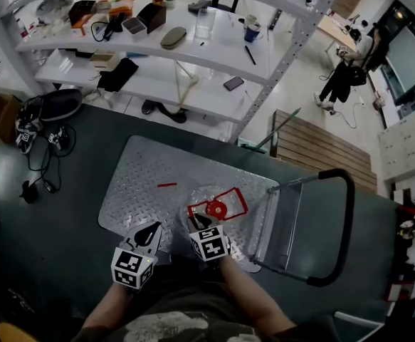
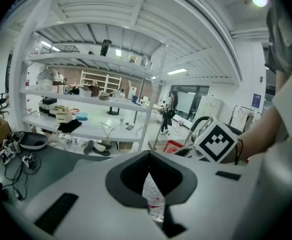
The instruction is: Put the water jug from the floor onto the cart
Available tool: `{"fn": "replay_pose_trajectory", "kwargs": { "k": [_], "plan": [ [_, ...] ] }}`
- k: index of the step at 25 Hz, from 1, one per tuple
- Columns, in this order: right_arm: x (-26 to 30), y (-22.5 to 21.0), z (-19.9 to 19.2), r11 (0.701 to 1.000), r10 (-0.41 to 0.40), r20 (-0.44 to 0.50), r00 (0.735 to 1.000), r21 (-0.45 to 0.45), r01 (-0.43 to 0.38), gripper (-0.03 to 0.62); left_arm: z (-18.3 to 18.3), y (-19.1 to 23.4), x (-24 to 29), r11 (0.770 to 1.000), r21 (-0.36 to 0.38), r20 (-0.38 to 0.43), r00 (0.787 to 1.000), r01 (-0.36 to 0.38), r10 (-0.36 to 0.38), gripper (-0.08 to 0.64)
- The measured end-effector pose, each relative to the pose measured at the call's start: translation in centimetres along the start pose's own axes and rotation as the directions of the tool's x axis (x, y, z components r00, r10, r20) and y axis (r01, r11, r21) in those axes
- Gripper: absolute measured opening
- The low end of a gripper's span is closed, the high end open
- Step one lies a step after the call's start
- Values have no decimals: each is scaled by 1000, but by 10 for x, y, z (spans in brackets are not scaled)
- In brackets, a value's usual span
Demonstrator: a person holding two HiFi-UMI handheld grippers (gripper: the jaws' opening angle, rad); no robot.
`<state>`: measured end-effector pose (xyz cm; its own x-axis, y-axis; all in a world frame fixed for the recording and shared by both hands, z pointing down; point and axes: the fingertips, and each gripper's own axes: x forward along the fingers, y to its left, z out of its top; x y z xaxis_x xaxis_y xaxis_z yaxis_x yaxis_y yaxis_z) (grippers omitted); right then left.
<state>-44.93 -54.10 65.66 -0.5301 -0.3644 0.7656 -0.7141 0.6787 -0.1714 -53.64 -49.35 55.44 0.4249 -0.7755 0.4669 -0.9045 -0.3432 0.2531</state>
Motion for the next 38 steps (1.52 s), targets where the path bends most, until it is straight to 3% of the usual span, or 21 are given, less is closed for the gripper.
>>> {"fn": "replay_pose_trajectory", "kwargs": {
  "k": [9, 20, 32, 38],
  "plan": [
    [-48, -1, 17, 998, -16, 117, 993, -65, 23, 129, 8, -14, -4, 1000, 17, 30, 1000, -11, 11, 7],
    [-155, -9, 11, 999, 26, 298, 954, -48, -13, 129, 25, -102, -21, 999, 38, 109, 994, -17, 13, 6],
    [-289, -2, -83, 988, 131, 371, 919, -126, -90, 127, -8, -258, -65, 999, 32, 188, 982, -40, 34, 8],
    [-343, 2, -131, 985, 154, 402, 903, -131, -109, 41, -13, -320, -95, 998, 0, 249, 966, -65, 63, 8]
  ]
}}
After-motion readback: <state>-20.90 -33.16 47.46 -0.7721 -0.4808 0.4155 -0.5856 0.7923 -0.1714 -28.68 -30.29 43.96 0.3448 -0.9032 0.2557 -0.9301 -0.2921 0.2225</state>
